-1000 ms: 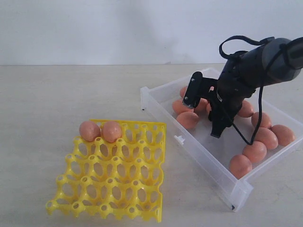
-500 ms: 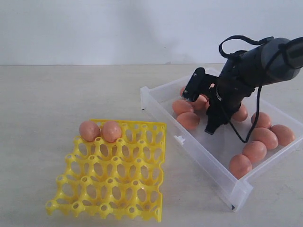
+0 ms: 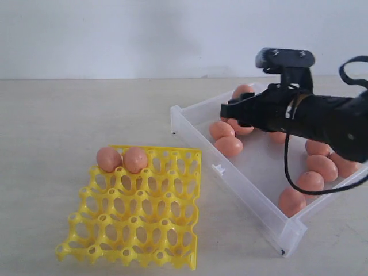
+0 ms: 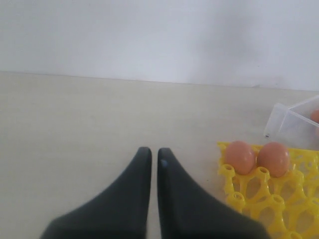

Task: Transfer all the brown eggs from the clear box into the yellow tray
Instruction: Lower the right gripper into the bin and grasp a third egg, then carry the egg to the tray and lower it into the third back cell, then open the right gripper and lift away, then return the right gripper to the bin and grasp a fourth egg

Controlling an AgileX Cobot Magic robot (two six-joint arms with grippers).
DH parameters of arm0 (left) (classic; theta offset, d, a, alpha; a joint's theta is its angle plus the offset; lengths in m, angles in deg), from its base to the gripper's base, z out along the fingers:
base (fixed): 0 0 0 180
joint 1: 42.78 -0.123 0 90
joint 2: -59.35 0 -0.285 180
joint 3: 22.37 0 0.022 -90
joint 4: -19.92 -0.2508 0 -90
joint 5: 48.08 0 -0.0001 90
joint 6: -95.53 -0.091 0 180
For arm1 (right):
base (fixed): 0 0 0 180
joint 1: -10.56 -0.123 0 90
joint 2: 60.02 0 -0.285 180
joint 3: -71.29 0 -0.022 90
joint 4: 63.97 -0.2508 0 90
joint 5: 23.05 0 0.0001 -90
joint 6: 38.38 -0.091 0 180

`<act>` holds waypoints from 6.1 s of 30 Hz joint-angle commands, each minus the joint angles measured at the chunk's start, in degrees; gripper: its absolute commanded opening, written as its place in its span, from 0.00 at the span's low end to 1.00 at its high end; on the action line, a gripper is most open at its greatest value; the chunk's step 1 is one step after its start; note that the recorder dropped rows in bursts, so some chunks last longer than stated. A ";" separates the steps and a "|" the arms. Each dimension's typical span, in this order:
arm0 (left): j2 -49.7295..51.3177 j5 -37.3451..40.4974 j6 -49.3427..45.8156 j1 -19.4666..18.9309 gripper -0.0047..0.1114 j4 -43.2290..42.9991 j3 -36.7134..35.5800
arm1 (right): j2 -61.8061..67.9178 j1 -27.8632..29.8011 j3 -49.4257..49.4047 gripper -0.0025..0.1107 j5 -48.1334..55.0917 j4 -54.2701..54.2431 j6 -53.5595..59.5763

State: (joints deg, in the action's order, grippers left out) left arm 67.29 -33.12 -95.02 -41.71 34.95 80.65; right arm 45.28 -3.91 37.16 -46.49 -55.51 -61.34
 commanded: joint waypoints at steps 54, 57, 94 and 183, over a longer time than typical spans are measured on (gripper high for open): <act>-0.15 -0.39 0.48 0.22 0.08 0.16 -0.23 | 18.44 -9.16 17.01 0.02 -4.45 56.57 -35.19; -0.15 -0.39 0.48 0.22 0.08 0.16 -0.23 | 18.44 -9.16 17.01 0.02 -4.45 56.57 -34.88; -0.15 -0.26 0.48 0.22 0.08 0.16 -0.23 | 3.75 -2.65 18.88 0.51 76.21 20.04 12.52; -0.15 -0.07 0.48 0.22 0.08 0.16 -0.23 | 27.60 8.77 44.88 0.12 67.22 -0.97 61.92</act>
State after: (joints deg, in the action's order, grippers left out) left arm 67.29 -33.12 -95.02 -41.71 34.95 80.65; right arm 72.43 4.58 81.99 21.74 -56.09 1.50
